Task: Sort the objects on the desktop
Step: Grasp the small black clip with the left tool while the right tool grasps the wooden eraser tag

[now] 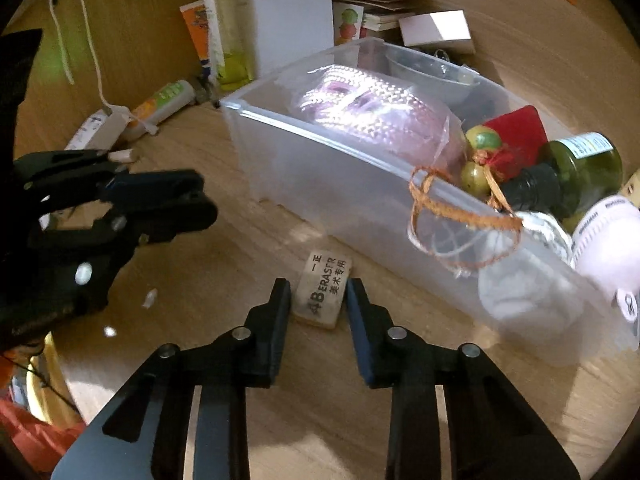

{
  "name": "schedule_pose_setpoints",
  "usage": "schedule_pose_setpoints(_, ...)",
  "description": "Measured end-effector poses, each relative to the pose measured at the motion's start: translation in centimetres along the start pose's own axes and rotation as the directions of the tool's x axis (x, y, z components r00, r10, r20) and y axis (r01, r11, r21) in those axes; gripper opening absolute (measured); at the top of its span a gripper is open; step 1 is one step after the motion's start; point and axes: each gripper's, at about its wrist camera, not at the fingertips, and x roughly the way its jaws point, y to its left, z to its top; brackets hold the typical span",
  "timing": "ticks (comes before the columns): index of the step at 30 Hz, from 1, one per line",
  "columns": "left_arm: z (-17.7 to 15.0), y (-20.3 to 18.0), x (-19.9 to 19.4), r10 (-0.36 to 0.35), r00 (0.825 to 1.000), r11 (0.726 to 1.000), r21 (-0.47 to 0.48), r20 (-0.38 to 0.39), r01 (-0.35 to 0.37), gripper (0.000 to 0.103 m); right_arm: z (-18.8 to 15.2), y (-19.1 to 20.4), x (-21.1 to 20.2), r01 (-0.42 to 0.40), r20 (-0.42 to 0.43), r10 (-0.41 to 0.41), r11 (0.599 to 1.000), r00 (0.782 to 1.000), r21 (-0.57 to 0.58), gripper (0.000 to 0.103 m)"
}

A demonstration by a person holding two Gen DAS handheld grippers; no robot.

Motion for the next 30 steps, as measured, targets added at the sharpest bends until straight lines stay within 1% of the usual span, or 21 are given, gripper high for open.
schedule_pose_setpoints(7,1.8,-0.4,-1.2,-0.018,0.998,1.0,-0.012,0.054,0.018,0.019,-1.2,-1.3,-3.0,0.004,0.072,-0.006,1.0,0.997,0.021,0.023)
schedule_pose_setpoints(8,2.1,-0.6,-1.4,-0.018,0.998,1.0,-0.01,0.065,0.018,0.019,-1.4,-1.7,-3.6,0.003,0.086,-0.005,1.0,0.996,0.028,0.02)
schedule_pose_setpoints(9,2.5,-0.8,-1.6,-0.019,0.997,1.0,-0.008,0.075,0.019,0.019,-1.5,-2.2,-4.3,0.002,0.103,-0.005,0.999,0.995,0.035,0.013)
schedule_pose_setpoints(10,2.9,-0.9,-1.8,-0.021,0.996,1.0,-0.007,0.084,0.022,0.019,-1.6,-2.4,-4.7,0.004,0.116,-0.008,0.999,0.993,0.041,0.012)
schedule_pose_setpoints(14,4.1,-1.3,-2.4,-0.021,0.992,1.0,-0.001,0.122,0.021,0.019,-1.3,-3.6,-7.0,0.023,0.179,-0.033,0.998,0.983,0.055,0.012)
schedule_pose_setpoints(17,4.8,-1.3,-2.8,-0.023,0.99,1.0,-0.009,0.141,0.024,0.019,-1.3,-4.6,-8.0,0.032,0.196,-0.044,0.998,0.98,0.062,0.012)
schedule_pose_setpoints(20,5.0,-1.2,-2.8,-0.025,0.989,1.0,-0.015,0.145,0.028,0.019,-1.5,-4.9,-7.4,0.005,0.168,-0.015,0.998,0.986,0.057,0.013)
schedule_pose_setpoints(22,4.7,-1.2,-2.7,-0.026,0.99,0.999,-0.02,0.136,0.029,0.019,-1.9,-4.8,-6.3,0.0,0.121,-0.006,0.999,0.993,0.048,0.014)
schedule_pose_setpoints(24,4.2,-1.2,-2.4,-0.03,0.993,0.999,-0.024,0.117,0.033,0.019,-2.0,-4.3,-4.6,0.018,0.071,-0.019,1.0,0.997,0.018,0.017)
schedule_pose_setpoints(26,3.5,-1.2,-1.9,-0.031,0.995,0.999,-0.026,0.092,0.033,0.019,-2.0,-3.9,-3.2,0.014,0.029,-0.014,1.0,0.999,0.003,0.02)
schedule_pose_setpoints(28,2.7,-1.1,-1.6,-0.034,0.997,0.999,-0.027,0.072,0.036,0.019,-1.8,-3.7,-2.3,0.014,0.011,-0.013,1.0,1.0,-0.006,0.021)
schedule_pose_setpoints(29,2.3,-1.1,-1.4,-0.036,0.998,0.999,-0.03,0.059,0.038,0.019,-1.7,-3.6,-1.8,0.023,0.001,-0.023,1.0,1.0,-0.015,0.023)
schedule_pose_setpoints(30,2.0,-1.1,-1.3,-0.039,0.998,0.999,-0.033,0.052,0.04,0.019,-1.6,-3.5,-1.7,0.031,0.002,-0.031,0.999,1.0,-0.023,0.029)
